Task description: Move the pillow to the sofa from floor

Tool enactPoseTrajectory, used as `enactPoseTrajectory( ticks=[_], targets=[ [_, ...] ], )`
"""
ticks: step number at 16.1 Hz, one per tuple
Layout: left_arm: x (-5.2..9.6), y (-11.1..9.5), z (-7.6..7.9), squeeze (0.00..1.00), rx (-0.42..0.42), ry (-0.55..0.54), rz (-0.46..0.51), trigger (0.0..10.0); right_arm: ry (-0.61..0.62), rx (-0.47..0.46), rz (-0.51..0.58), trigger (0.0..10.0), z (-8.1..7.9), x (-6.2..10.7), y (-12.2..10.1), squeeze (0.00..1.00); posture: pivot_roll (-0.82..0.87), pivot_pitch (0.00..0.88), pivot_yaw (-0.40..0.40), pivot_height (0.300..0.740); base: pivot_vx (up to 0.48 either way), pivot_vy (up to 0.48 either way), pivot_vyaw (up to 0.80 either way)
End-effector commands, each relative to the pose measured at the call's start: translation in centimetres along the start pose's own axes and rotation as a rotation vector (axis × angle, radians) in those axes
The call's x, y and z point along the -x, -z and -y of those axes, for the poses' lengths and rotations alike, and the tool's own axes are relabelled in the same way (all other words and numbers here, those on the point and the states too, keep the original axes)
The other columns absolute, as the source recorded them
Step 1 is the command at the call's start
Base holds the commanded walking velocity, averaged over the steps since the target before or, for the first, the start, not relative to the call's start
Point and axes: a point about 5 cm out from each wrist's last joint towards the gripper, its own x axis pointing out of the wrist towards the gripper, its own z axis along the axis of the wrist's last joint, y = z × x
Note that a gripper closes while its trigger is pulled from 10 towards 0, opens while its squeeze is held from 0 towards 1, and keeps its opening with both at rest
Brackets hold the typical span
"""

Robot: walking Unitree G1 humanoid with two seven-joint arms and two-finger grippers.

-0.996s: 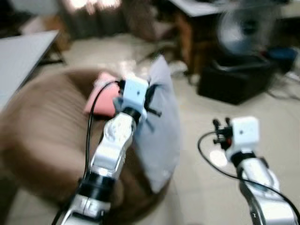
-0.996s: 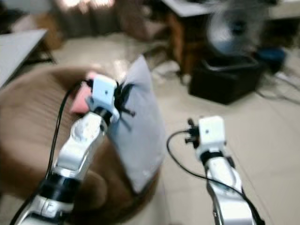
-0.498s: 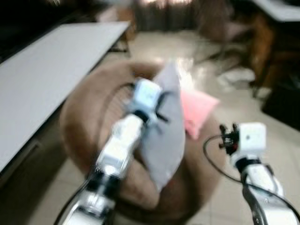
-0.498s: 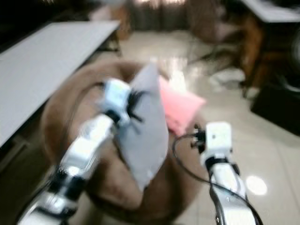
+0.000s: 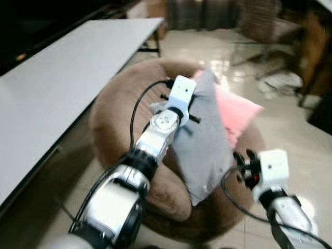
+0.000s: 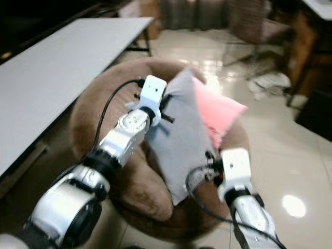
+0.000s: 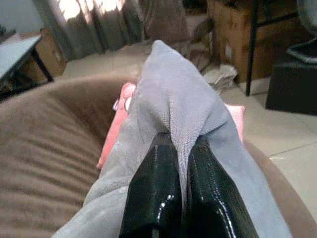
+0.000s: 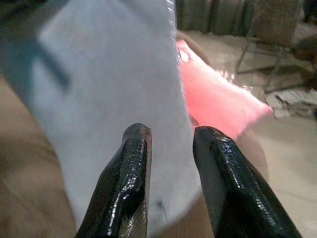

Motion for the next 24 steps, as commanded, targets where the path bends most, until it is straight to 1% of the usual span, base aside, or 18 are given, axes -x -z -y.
enactPoseTrajectory(
  ticks=[1,2,4,5,8,9,11,12,13,14,15,16,17,18,19,21,23,24],
  targets=[
    [-0.3,0.4,-0.1,0.00,0.041,-0.073,-0.042,10.0,-0.083,0.005,-0.004,10.0,-1.0,0.6,-0.3,0.00,-0.17,0.119,0.170,0.740,0.000,0.000,0.00],
    [-0.3,1.0,-0.4,0.00,0.059,-0.127,-0.079,10.0,-0.115,0.029,-0.023,10.0,-1.2,1.0,0.0,0.00,-0.18,0.129,0.171,0.740,0.000,0.000,0.00],
    [0.0,2.4,-1.8,0.00,0.031,-0.259,-0.150,10.0,-0.124,0.061,-0.038,10.0,-0.9,1.4,0.2,0.00,-0.19,0.149,0.174,0.740,0.000,0.000,0.00],
    [0.3,3.3,-2.6,1.00,0.001,-0.300,-0.191,10.0,-0.128,0.064,-0.037,10.0,-0.8,1.4,0.1,0.00,-0.19,0.149,0.173,0.740,0.000,0.000,0.00],
    [1.4,4.6,-6.2,1.00,-0.046,-0.437,-0.238,10.0,-0.156,0.078,-0.029,10.0,-0.9,1.0,-0.3,0.00,-0.19,0.146,0.157,0.740,0.000,0.000,0.00],
    [1.5,4.6,-6.8,1.00,-0.047,-0.460,-0.239,10.0,-0.162,0.081,-0.028,10.0,-0.9,1.0,-0.3,0.00,-0.18,0.142,0.150,0.740,0.000,0.000,0.00],
    [2.0,4.0,-8.9,1.00,-0.028,-0.543,-0.198,10.0,-0.185,0.087,-0.017,10.0,-1.0,0.3,-0.4,0.00,-0.17,0.124,0.132,0.740,0.000,0.000,0.00],
    [2.3,3.3,-10.4,1.00,0.016,-0.598,-0.161,10.0,-0.202,0.091,-0.006,10.0,-1.1,-0.4,-0.6,0.00,-0.16,0.116,0.126,0.740,0.000,0.000,0.00],
    [2.4,2.6,-11.1,1.00,0.000,-0.613,-0.120,10.0,-0.210,0.101,0.008,10.0,-1.1,-0.9,-0.8,0.00,-0.15,0.101,0.119,0.740,0.000,0.000,0.00],
    [2.4,2.0,-11.5,0.04,0.029,-0.603,-0.076,10.0,-0.213,0.103,0.026,10.0,-1.2,-1.2,-1.1,0.00,-0.15,0.091,0.117,0.740,0.000,0.000,0.00],
    [2.6,0.4,-12.5,0.00,0.053,-0.539,0.063,10.0,-0.197,0.112,0.057,10.0,-1.5,-2.0,-1.6,0.00,-0.14,0.070,0.109,0.740,0.000,0.000,0.00],
    [2.9,0.0,-12.8,0.00,0.071,-0.450,0.140,10.0,-0.207,0.139,0.079,10.0,-2.2,-2.4,-1.9,0.00,-0.13,0.057,0.102,0.740,0.000,0.000,0.00],
    [3.0,-0.1,-12.8,0.00,0.076,-0.418,0.166,10.0,-0.210,0.152,0.090,10.0,-2.3,-2.5,-2.0,0.00,-0.13,0.053,0.099,0.740,0.000,0.000,0.00],
    [4.3,0.1,-13.2,0.00,0.053,-0.329,0.261,10.0,-0.193,0.119,0.107,10.0,-3.0,-2.9,-2.1,0.00,-0.11,0.027,0.072,0.740,0.000,0.000,0.80],
    [5.4,0.5,-13.4,0.00,0.033,-0.304,0.291,10.0,-0.192,0.089,0.111,10.0,-3.4,-3.1,-2.2,0.00,-0.10,0.022,0.066,0.740,0.000,0.000,0.80],
    [8.8,1.7,-12.9,0.00,-0.020,-0.239,0.330,10.0,-0.191,0.041,0.132,10.0,-3.9,-3.4,-2.3,0.00,-0.08,0.023,0.050,0.740,0.000,0.000,0.80],
    [12.3,2.3,-10.8,0.00,-0.044,-0.143,0.339,10.0,-0.162,-0.009,0.179,10.0,-3.3,-3.5,-2.9,0.00,-0.06,0.015,0.018,0.740,0.000,0.000,0.80],
    [13.4,2.2,-9.9,0.00,-0.056,-0.117,0.338,10.0,-0.144,-0.038,0.192,10.0,-3.0,-3.6,-3.0,0.00,-0.05,0.014,0.013,0.740,0.000,0.000,0.80]
  ],
)
